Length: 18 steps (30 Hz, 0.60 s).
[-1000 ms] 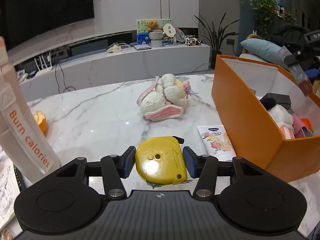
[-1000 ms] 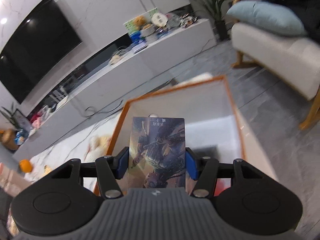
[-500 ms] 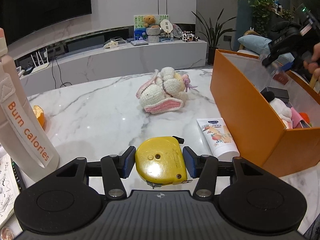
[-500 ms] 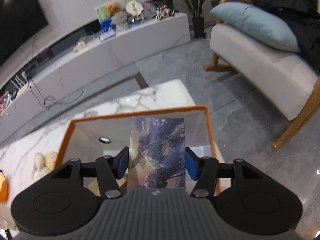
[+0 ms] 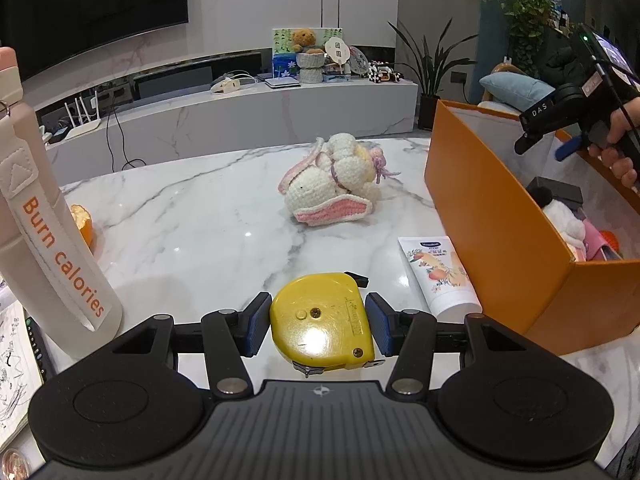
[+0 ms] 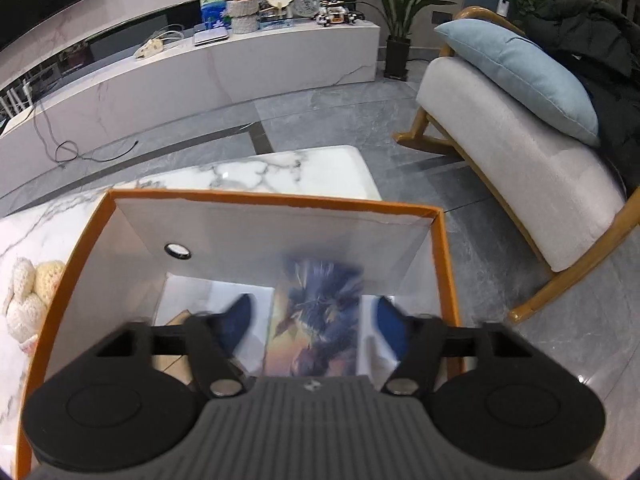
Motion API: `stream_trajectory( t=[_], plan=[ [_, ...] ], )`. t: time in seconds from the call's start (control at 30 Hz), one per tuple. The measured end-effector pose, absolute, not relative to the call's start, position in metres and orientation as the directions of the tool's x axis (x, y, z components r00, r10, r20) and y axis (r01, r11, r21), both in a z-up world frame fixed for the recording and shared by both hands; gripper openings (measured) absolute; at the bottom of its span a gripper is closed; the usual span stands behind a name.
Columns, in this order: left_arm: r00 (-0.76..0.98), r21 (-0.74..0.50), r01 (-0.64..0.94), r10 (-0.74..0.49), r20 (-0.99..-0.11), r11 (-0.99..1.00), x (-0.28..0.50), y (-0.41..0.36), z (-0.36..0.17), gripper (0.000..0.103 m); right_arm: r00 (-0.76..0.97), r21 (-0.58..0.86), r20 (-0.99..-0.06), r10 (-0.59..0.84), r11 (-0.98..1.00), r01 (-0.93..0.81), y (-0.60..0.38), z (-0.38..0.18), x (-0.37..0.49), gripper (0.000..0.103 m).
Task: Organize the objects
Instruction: 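Carry the card deck over the orange box and open the right tool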
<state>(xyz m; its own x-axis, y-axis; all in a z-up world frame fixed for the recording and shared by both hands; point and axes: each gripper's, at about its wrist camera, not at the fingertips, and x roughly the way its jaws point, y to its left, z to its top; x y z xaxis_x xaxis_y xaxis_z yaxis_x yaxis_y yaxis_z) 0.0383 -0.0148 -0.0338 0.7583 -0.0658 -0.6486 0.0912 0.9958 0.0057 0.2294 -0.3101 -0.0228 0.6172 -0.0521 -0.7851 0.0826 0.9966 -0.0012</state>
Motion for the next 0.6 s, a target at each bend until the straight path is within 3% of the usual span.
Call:
stream_trajectory(
  t=[0.33,0.43,0.6],
  plan=[
    [0.758,0.016,0.089,-0.057,-0.65,0.996,0.038,-0.016,-0.034,0.06,0.628,0.009,-0.778,-0.021,0.999,0.044,-0.304,-0.015,0.225,0.08],
    [0.755,0.012,0.086,-0.058,-0.653,0.996,0.04,-0.018,-0.033,0.06,0.613,0.056,-0.789,0.035,0.998,0.015,-0.303,-0.01,0.222,0.088],
    [0.769,0.012,0.08,-0.054,-0.637,0.997,0.046,-0.028,-0.018,0.06,0.61,0.101,-0.787,0.089,0.995,-0.015,-0.307,0.003,0.211,0.093]
  ],
)
